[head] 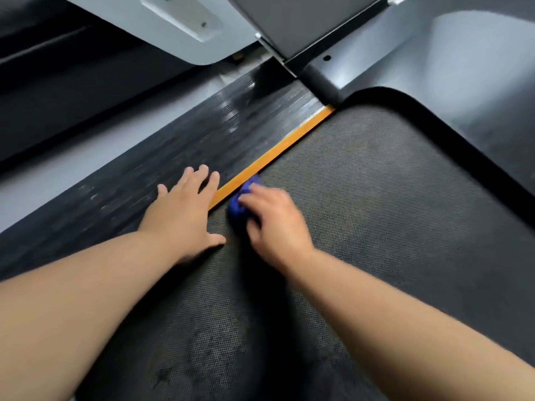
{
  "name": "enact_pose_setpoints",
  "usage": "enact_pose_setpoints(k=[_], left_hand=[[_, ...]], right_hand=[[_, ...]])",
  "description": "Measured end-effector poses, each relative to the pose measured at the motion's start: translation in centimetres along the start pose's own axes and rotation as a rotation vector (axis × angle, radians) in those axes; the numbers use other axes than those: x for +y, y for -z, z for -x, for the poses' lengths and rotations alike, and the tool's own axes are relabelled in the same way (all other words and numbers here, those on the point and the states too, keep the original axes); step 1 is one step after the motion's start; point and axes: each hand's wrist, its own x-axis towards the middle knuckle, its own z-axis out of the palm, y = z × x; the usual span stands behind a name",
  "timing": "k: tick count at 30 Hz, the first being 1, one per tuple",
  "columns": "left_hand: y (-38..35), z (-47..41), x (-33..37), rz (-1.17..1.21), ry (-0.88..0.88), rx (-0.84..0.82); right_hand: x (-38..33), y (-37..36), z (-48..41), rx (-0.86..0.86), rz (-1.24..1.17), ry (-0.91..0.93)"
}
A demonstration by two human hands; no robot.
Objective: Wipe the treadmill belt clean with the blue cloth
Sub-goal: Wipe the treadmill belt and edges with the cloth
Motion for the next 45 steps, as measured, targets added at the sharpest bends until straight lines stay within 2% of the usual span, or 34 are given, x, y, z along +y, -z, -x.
enact_pose_setpoints(k=[2, 3, 5, 7, 9, 11, 14, 16, 17, 18, 19, 21, 23, 24, 26, 30, 32, 33, 34, 36, 38, 40, 45], left_hand=[[0.3, 0.3, 0.1, 0.003, 0.006, -0.018], [0.5, 0.5, 0.2, -0.001, 0.008, -0.028], [0.6, 0.7, 0.4, -0.005, 0.011, -0.026], [0.6, 0.7, 0.6, -0.011, 0.008, -0.029], [0.6, 0.7, 0.6, -0.016, 0.012, -0.028], [0.7, 0.8, 0.6, -0.019, 0.015, -0.032], [0.3, 0.7, 0.4, -0.044, -0.003, -0.011], [0.1, 0.8, 0.4, -0.052, -0.009, 0.002], [0.1, 0.9, 0.3, -0.048, -0.007, 0.003], [0.1, 0.9, 0.3, -0.041, -0.005, -0.003], [0.2, 1.0, 0.3, -0.037, -0.007, -0.007], [0.2, 1.0, 0.2, -0.036, -0.018, -0.007], [0.1, 0.9, 0.2, -0.036, -0.035, -0.002], [0.0, 0.8, 0.1, -0.034, -0.042, -0.007], [-0.3, 0.7, -0.8, -0.035, -0.077, -0.018], [-1.7, 2.1, -3.5, -0.190, -0.138, 0.027], [-2.1, 3.4, -4.1, -0.143, -0.088, 0.020], [-2.3, 3.9, -4.2, -0.085, -0.061, -0.003], [-2.2, 4.1, -4.2, -0.034, -0.048, -0.033], [-1.9, 4.2, -3.9, -0.006, -0.048, -0.085], [-1.7, 4.0, -3.7, -0.020, -0.044, -0.108], [-1.6, 3.9, -3.7, -0.031, -0.045, -0.123], [-1.0, 3.8, -4.2, -0.067, -0.055, -0.183]], right_hand=[[0.2, 0.4, 0.4, -0.039, -0.033, 0.166], [2.0, 1.2, -0.7, 0.024, -0.019, 0.147], [6.3, 3.9, -3.7, 0.216, 0.032, -0.142], [9.7, 6.4, -5.6, 0.291, 0.059, -0.500], [8.9, 6.0, -6.2, 0.278, 0.044, -0.605], [4.7, 4.0, -5.3, 0.212, -0.015, -0.535], [-0.4, 0.2, -1.7, 0.064, -0.089, -0.298], [-0.5, -0.3, -0.3, -0.015, -0.062, -0.054], [0.8, -0.1, -0.5, 0.012, -0.017, 0.055], [2.5, 0.6, -1.3, 0.067, 0.035, 0.089], [4.2, 1.4, -2.2, 0.134, 0.069, 0.037], [7.0, 3.4, -3.8, 0.244, 0.072, -0.232], [8.3, 4.4, -4.7, 0.290, 0.047, -0.468], [7.8, 4.3, -4.8, 0.276, 0.039, -0.502], [4.6, 2.9, -3.6, 0.193, -0.001, -0.386], [-2.6, -1.5, 2.2, -0.120, -0.101, 0.037], [-2.4, -1.3, 2.5, -0.157, -0.109, 0.189], [-1.0, -0.8, 1.3, -0.105, -0.114, 0.180], [0.6, 0.0, -0.1, -0.014, -0.102, 0.092], [4.3, 2.4, -2.2, 0.185, -0.002, -0.222], [6.1, 3.9, -3.0, 0.276, 0.056, -0.452], [3.7, 3.1, -2.3, 0.253, 0.031, -0.406], [-5.2, -3.0, 4.3, -0.020, -0.126, -0.050]])
